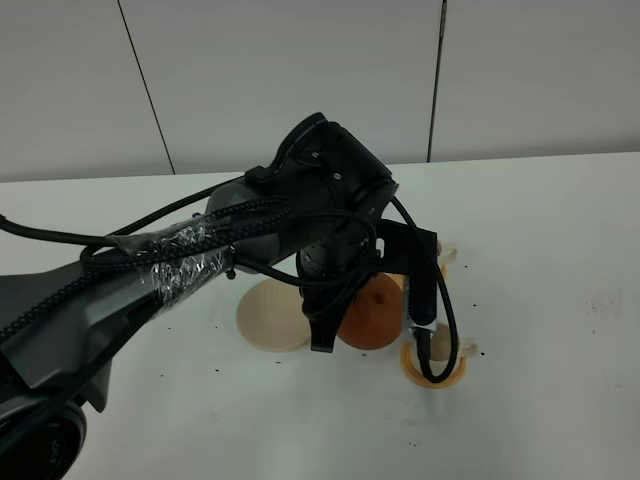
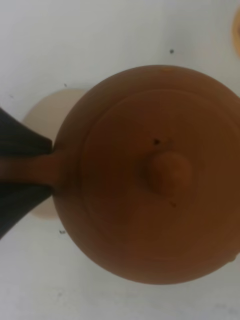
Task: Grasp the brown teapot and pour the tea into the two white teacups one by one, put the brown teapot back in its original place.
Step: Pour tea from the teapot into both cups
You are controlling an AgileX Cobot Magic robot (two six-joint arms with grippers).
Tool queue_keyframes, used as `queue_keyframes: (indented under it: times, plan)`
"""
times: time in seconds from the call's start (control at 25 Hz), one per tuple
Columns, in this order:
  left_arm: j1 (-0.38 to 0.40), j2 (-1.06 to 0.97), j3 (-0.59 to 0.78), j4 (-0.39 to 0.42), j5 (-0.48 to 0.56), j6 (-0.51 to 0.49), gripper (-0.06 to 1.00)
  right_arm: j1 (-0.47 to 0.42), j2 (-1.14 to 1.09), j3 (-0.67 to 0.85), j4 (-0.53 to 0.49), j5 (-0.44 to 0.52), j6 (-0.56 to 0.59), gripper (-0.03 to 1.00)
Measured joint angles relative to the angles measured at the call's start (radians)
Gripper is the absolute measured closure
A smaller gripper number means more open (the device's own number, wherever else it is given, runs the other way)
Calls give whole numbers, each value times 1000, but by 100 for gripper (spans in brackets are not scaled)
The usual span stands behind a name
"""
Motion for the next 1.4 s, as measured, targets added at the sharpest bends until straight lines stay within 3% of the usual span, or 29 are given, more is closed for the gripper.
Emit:
queue_keyframes:
  times: [0.28,0.56,1.4]
  plan:
    - [-5,-22,0,19,-2,-18,78,0,0,0,0,0,0,73]
    - [-41,-40,-1,107,-2,-25,78,0,0,0,0,0,0,73]
    - [-70,-40,-1,144,8,-25,77,0,0,0,3,0,0,73]
